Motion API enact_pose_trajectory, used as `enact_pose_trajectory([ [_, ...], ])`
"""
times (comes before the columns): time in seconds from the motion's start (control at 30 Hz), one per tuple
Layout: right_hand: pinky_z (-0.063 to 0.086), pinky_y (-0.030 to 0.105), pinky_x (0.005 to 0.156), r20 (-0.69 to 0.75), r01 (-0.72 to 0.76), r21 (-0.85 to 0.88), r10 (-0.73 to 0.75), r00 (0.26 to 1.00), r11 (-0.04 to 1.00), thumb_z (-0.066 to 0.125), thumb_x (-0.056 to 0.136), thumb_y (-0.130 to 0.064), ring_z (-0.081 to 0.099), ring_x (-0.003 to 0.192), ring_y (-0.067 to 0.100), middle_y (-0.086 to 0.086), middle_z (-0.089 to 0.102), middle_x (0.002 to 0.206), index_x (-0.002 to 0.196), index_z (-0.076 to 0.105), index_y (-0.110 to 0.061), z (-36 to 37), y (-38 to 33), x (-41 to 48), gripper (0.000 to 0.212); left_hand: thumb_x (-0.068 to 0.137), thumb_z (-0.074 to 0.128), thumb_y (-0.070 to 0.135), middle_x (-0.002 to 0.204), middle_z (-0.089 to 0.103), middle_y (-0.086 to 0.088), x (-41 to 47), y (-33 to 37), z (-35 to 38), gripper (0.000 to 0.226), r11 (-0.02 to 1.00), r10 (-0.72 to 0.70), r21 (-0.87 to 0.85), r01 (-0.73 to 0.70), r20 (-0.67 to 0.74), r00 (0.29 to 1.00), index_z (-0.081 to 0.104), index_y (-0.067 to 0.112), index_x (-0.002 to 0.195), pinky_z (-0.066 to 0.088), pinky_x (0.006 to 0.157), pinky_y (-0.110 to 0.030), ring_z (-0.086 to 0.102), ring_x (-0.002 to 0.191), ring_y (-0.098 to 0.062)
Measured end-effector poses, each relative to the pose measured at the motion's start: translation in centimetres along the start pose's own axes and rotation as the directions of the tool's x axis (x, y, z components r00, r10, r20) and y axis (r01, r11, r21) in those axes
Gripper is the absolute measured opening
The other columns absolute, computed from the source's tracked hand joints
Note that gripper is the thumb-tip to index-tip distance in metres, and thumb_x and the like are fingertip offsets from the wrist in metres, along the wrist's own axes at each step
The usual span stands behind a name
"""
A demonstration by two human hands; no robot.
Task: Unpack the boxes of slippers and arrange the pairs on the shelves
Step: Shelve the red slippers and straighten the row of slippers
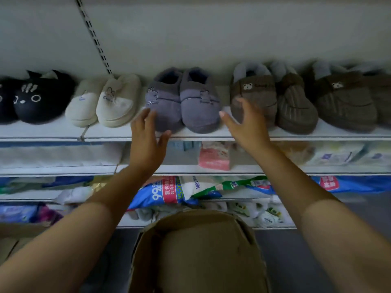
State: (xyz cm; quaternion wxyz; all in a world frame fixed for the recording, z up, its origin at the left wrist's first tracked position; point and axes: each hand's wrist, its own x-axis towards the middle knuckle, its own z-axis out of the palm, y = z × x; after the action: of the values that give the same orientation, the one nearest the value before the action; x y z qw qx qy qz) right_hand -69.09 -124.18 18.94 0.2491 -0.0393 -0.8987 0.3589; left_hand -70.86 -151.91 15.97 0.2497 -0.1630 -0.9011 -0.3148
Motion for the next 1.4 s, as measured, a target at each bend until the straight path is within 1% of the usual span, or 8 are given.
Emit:
enact_pose_trajectory([
  [0.17, 0.041, 0.044, 0.104, -0.221, -0.036, -0.227, -0.015, 0.975, 0.973, 0.058, 0.088, -0.059, 0.043, 0.129, 0.034, 0.010, 0.052, 0.139, 0.132, 0.057, -0.017, -9.1, 6.5, 0.8, 0.060, 0.093, 0.066, 0.039, 0.154, 0.041, -0.017, 2.1, 12.1, 5.5, 0.068, 0.993, 0.098, -0.079, -0.087, 0.159, 0.982, 0.043, 0.006, 0.149, 0.039, 0.113, -0.046, 0.039, 0.139, -0.035],
  [0.33, 0.025, 0.049, 0.119, 0.078, -0.331, -0.150, 0.345, 0.935, 0.932, 0.060, 0.079, -0.076, 0.020, 0.146, 0.038, 0.009, 0.023, 0.161, 0.155, 0.025, -0.031, -11.8, 12.1, 1.8, 0.095, 0.081, 0.060, 0.074, 0.161, 0.031, -0.012, 5.1, 18.0, 11.5, 0.097, 0.955, -0.097, -0.213, 0.206, 0.433, 0.896, 0.023, 0.027, 0.158, 0.034, 0.119, -0.052, 0.032, 0.147, -0.034],
  [0.63, 0.032, 0.044, 0.111, 0.177, -0.158, -0.235, 0.202, 0.963, 0.959, 0.064, 0.080, -0.068, 0.028, 0.139, 0.036, 0.009, 0.030, 0.156, 0.150, 0.030, -0.025, -10.9, 12.7, 2.2, 0.089, 0.093, 0.068, 0.043, 0.164, 0.024, -0.017, 3.4, 16.4, 13.4, 0.081, 0.970, -0.183, -0.082, 0.228, 0.369, 0.911, 0.030, 0.014, 0.158, 0.030, 0.121, -0.046, 0.028, 0.150, -0.035],
  [0.87, 0.040, 0.048, 0.111, 0.298, -0.260, -0.166, 0.300, 0.906, 0.951, 0.058, 0.066, -0.085, 0.043, 0.137, 0.035, 0.007, 0.038, 0.156, 0.153, 0.026, -0.032, -11.8, 11.6, 3.0, 0.107, 0.098, 0.059, 0.047, 0.169, 0.007, -0.012, 5.0, 16.6, 12.2, 0.083, 0.969, -0.180, -0.051, 0.242, 0.525, 0.832, 0.014, 0.020, 0.162, 0.027, 0.122, -0.048, 0.027, 0.150, -0.039],
  [1.03, 0.045, 0.035, 0.099, 0.118, -0.270, -0.114, 0.283, 0.952, 0.956, 0.065, 0.088, -0.052, 0.054, 0.126, 0.033, 0.014, 0.056, 0.139, 0.141, 0.048, -0.013, -14.2, 11.6, 0.0, 0.069, 0.095, 0.064, 0.044, 0.164, 0.021, -0.017, 5.4, 16.6, 11.8, 0.082, 0.954, -0.189, -0.094, 0.283, 0.545, 0.817, 0.022, 0.016, 0.159, 0.033, 0.118, -0.052, 0.033, 0.146, -0.041],
  [1.1, 0.044, 0.035, 0.097, -0.013, -0.257, -0.098, 0.257, 0.966, 0.961, 0.067, 0.093, -0.038, 0.056, 0.122, 0.033, 0.017, 0.060, 0.132, 0.136, 0.053, -0.010, -16.1, 12.2, -1.0, 0.054, 0.094, 0.066, 0.039, 0.156, 0.036, -0.018, 4.6, 18.1, 11.6, 0.070, 0.957, -0.203, -0.101, 0.272, 0.435, 0.877, 0.037, 0.011, 0.151, 0.039, 0.113, -0.050, 0.041, 0.140, -0.040],
  [1.23, 0.047, 0.044, 0.099, -0.242, -0.210, -0.102, 0.180, 0.953, 0.972, 0.063, 0.088, -0.043, 0.058, 0.115, 0.035, 0.016, 0.063, 0.121, 0.122, 0.060, -0.008, -21.3, 16.1, -1.1, 0.049, 0.093, 0.067, 0.036, 0.144, 0.047, -0.016, 3.1, 24.8, 12.3, 0.055, 0.986, -0.080, -0.133, 0.104, 0.172, 0.982, 0.051, 0.008, 0.138, 0.042, 0.105, -0.043, 0.045, 0.130, -0.033],
  [1.4, 0.035, 0.037, 0.107, -0.297, -0.277, -0.100, 0.237, 0.925, 0.956, 0.058, 0.086, -0.052, 0.050, 0.122, 0.037, 0.018, 0.059, 0.129, 0.125, 0.061, -0.008, -28.2, 23.9, 2.3, 0.059, 0.094, 0.066, 0.044, 0.151, 0.046, -0.011, 3.3, 34.2, 17.6, 0.071, 0.962, 0.011, -0.258, 0.089, 0.363, 0.932, 0.039, 0.011, 0.151, 0.036, 0.113, -0.035, 0.043, 0.138, -0.026],
])
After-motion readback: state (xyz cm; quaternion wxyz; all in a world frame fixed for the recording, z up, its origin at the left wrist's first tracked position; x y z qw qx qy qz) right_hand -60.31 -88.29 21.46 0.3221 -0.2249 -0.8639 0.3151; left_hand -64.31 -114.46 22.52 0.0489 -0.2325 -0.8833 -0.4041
